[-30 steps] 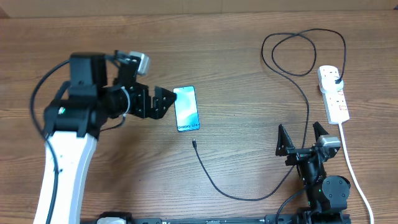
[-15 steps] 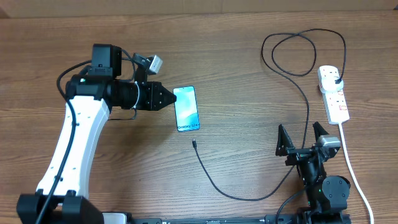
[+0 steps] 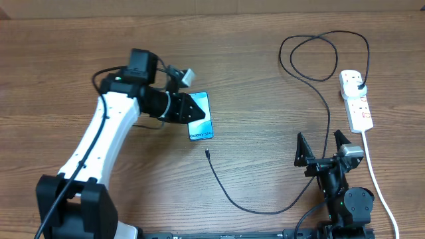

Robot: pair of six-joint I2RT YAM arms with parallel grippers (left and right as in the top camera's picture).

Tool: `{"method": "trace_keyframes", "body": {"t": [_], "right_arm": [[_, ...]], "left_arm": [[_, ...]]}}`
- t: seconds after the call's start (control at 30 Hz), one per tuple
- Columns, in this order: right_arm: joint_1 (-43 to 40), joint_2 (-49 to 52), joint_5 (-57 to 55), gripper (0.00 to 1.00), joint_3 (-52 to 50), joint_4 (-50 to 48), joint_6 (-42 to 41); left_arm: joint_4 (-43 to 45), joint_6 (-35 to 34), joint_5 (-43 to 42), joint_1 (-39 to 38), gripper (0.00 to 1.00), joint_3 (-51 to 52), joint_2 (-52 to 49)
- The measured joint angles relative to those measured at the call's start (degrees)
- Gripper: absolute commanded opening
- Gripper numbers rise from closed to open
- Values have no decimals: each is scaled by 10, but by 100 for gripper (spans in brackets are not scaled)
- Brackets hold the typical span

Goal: Plug charger to phone and switch on socket

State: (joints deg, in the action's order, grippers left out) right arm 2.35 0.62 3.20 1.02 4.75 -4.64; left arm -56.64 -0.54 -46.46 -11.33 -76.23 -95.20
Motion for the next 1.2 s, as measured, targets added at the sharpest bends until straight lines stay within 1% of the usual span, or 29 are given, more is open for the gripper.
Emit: {"method": "trace_keyframes", "body": {"t": [0.1, 0.23, 0.5, 0.57, 0.67, 0.8, 1.0, 1.1, 1.2], "right_arm": [[0, 0, 0, 100, 0, 0, 0], [0, 0, 0, 100, 0, 0, 0], [0, 0, 0, 100, 0, 0, 0], [0, 0, 0, 100, 0, 0, 0], [0, 0, 0, 100, 0, 0, 0], [0, 0, 0, 100, 0, 0, 0], [0, 0, 0, 100, 0, 0, 0], [0, 0, 0, 100, 0, 0, 0], [0, 0, 0, 100, 0, 0, 0]], "left_arm": [[1, -17, 41, -27, 12, 0, -9], [9, -65, 125, -64, 12, 0, -15], [27, -170, 310, -134, 20, 0, -15], [34, -196, 352, -147, 21, 0, -15], [44, -235, 407, -163, 19, 0, -15], [68, -262, 445, -180, 19, 0, -17], [89, -281, 466, -194, 20, -1, -53], [92, -283, 470, -193, 13, -1, -93], [97, -285, 472, -193, 12, -1, -136]]}}
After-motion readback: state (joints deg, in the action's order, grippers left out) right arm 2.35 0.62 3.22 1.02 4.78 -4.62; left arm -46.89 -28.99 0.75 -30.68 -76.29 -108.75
